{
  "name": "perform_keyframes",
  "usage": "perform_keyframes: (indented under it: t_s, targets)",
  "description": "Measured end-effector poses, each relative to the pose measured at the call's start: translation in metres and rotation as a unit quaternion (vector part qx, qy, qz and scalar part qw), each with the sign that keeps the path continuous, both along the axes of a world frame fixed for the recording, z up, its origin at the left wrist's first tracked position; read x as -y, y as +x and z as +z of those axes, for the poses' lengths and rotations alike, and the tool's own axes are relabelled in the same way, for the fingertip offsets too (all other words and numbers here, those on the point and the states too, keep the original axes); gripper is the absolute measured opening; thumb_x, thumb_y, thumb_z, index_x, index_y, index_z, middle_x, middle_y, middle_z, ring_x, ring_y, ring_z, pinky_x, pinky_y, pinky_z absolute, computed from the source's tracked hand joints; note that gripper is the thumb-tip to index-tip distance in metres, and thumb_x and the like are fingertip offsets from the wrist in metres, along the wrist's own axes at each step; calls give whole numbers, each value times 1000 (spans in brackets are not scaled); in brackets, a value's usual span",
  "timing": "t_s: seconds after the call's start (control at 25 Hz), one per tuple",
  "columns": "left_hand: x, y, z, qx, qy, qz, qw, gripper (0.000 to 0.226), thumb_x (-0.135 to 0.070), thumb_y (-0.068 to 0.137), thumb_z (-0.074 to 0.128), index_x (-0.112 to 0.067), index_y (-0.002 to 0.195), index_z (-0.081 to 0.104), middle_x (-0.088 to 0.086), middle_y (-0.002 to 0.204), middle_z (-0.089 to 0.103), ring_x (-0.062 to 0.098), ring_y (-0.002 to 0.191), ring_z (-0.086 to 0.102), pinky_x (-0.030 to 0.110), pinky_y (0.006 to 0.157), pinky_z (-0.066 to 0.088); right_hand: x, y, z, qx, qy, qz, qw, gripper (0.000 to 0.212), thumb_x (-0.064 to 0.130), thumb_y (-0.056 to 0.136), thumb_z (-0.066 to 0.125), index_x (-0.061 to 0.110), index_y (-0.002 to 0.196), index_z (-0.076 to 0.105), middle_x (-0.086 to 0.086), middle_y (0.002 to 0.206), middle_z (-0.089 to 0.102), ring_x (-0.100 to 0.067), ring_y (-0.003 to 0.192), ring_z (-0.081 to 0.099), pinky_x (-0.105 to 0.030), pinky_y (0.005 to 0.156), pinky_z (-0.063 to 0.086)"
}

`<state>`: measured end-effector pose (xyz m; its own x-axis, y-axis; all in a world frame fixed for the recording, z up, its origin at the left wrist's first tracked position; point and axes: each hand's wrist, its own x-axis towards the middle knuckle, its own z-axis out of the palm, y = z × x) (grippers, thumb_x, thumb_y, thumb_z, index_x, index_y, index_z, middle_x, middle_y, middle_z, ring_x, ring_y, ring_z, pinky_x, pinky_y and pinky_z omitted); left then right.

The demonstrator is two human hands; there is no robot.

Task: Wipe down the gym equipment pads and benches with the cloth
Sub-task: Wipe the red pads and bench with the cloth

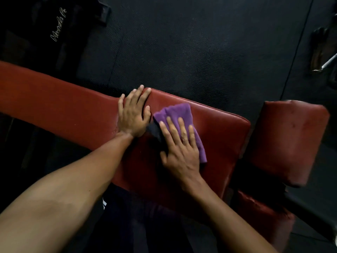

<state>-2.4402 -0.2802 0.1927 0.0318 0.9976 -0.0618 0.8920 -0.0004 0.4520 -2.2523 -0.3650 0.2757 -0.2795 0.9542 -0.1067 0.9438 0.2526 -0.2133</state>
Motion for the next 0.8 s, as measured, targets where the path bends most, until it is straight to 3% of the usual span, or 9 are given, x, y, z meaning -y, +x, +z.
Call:
perform_keyframes:
  t_s: [0.12,0.28,0.44,0.64,0.8]
  targets:
    - [1,0,2,0,-1,5,1000,60,-36,97,38,-27,156,37,-1,163,34,23,147,34,54,122,18,-4,38,3,40,18,-59,997,84,35,78,57,23,158,37,-2,167,28,-27,157,16,-52,126,15]
    - [3,1,1,0,-11,2,1000,59,-38,99,33,-28,157,34,-1,164,32,23,150,31,56,122,15,-66,-13,-7,46,-6,-191,981,82,40,81,48,22,160,32,-3,169,22,-31,158,6,-52,127,5]
    - [5,-1,5,-8,-32,-7,999,60,-40,100,26,-27,158,32,2,166,27,24,152,26,55,123,11,-30,-58,-20,24,-11,-98,995,74,40,91,46,18,160,32,-6,169,21,-31,158,9,-52,127,7]
    - [34,-15,4,26,-43,9,999,59,-44,102,30,-29,159,28,2,168,20,22,155,16,50,125,3,55,5,1,19,11,21,1000,80,41,84,59,21,158,38,-3,167,27,-25,157,16,-50,127,13]
    - [69,-28,7,30,-60,15,998,59,-43,103,31,-29,161,24,1,170,13,19,156,8,47,126,-1,18,21,5,44,8,-84,995,82,49,85,56,23,159,34,-2,168,25,-30,157,15,-51,127,13]
